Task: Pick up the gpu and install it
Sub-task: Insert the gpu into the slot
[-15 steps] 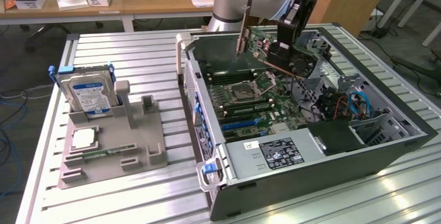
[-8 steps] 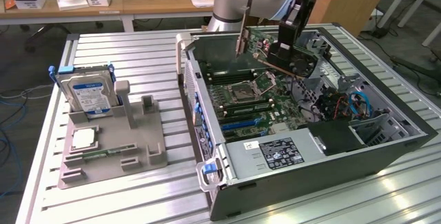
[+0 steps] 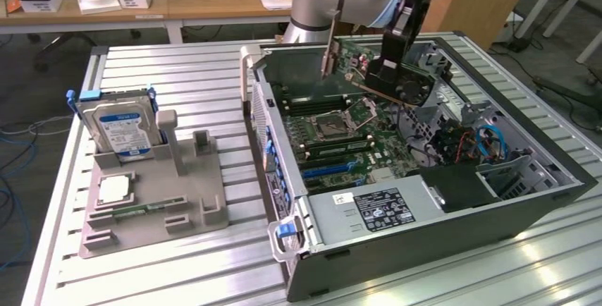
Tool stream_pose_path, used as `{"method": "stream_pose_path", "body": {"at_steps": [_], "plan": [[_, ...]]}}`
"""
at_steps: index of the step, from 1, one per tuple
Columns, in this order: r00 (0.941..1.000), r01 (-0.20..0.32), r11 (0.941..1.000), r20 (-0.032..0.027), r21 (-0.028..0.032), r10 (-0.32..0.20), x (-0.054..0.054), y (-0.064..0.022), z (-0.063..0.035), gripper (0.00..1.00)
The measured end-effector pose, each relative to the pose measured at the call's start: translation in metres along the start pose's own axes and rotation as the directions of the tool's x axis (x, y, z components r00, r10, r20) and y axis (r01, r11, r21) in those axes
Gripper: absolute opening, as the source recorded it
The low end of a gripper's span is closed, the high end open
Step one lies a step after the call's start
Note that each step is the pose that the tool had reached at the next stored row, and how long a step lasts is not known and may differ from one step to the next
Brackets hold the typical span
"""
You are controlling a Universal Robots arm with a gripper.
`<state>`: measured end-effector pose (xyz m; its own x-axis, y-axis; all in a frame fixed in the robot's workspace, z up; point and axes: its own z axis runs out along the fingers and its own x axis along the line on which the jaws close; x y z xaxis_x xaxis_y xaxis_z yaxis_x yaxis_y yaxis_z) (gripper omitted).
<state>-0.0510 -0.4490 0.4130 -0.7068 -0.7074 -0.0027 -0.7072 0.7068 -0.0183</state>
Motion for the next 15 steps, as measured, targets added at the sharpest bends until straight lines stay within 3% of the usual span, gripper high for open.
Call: {"method": "stream_pose_path", "body": {"at_steps": [15], "plan": [[0.9978, 0.067, 0.9978, 0.0012, -0.0002, -0.067, 0.0015, -0.0015, 0.0002, 0.26]]}}
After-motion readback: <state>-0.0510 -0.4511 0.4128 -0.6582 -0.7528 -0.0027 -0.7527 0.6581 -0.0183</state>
